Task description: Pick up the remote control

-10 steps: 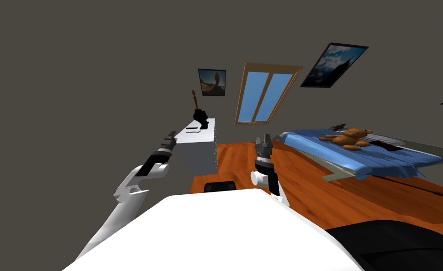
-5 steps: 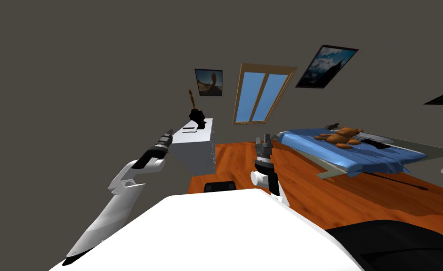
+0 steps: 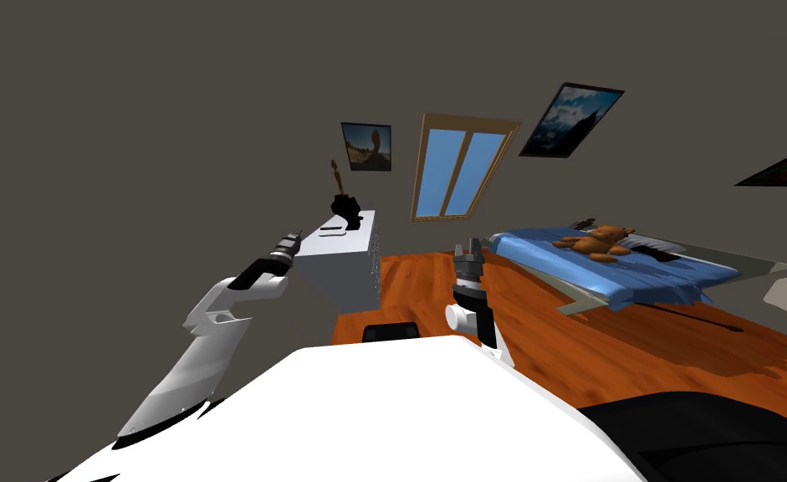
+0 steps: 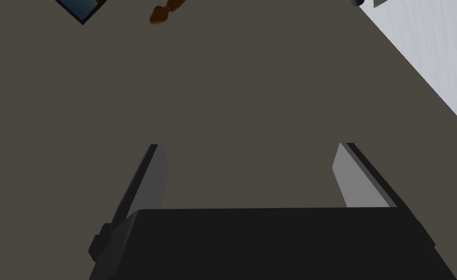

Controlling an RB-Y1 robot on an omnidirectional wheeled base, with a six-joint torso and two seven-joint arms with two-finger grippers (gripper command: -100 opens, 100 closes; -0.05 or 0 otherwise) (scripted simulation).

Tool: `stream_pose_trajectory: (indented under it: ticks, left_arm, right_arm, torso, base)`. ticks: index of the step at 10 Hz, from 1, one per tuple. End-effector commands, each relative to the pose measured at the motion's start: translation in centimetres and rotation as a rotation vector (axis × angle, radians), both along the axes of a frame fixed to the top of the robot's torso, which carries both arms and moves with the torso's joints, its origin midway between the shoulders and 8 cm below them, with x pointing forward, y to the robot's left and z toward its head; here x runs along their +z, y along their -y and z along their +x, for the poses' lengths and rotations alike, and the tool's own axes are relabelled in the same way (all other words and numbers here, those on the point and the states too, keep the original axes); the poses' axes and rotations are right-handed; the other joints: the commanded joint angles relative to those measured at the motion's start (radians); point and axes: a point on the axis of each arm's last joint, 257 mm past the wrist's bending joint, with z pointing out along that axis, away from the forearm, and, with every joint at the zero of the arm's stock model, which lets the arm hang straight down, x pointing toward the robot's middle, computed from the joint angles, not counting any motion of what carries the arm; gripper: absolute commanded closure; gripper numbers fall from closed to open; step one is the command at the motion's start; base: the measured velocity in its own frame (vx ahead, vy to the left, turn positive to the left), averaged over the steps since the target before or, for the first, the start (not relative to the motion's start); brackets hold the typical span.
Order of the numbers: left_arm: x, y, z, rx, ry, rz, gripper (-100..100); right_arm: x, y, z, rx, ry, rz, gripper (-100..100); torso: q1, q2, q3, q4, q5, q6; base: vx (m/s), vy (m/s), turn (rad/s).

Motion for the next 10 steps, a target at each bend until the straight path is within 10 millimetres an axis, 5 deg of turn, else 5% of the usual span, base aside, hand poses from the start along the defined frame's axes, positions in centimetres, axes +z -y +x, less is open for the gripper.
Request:
stream_pose_trajectory:
  ticks: [1,10]
  left_arm:
    - [0.1,-1.2,0.2,0.030,-0.030,0.013,-100]
    - [1.1,-9.3,0.9,0.213,-0.197,0.060,-100]
  right_arm:
    - [0.0,0.0,0.0,0.000,0.000,0.000,0]
    - [0.0,0.0,0.0,0.000,0.000,0.000,0]
  torso:
    - [0.000,0.000,0.000,0.000,0.000,0.000]
    - [0.001,-0.002,-0.001,0.000,0.000,0.000]
  base:
    - [0.002,-0.086,-0.022]
    - [0.017,-0.062,-0.018]
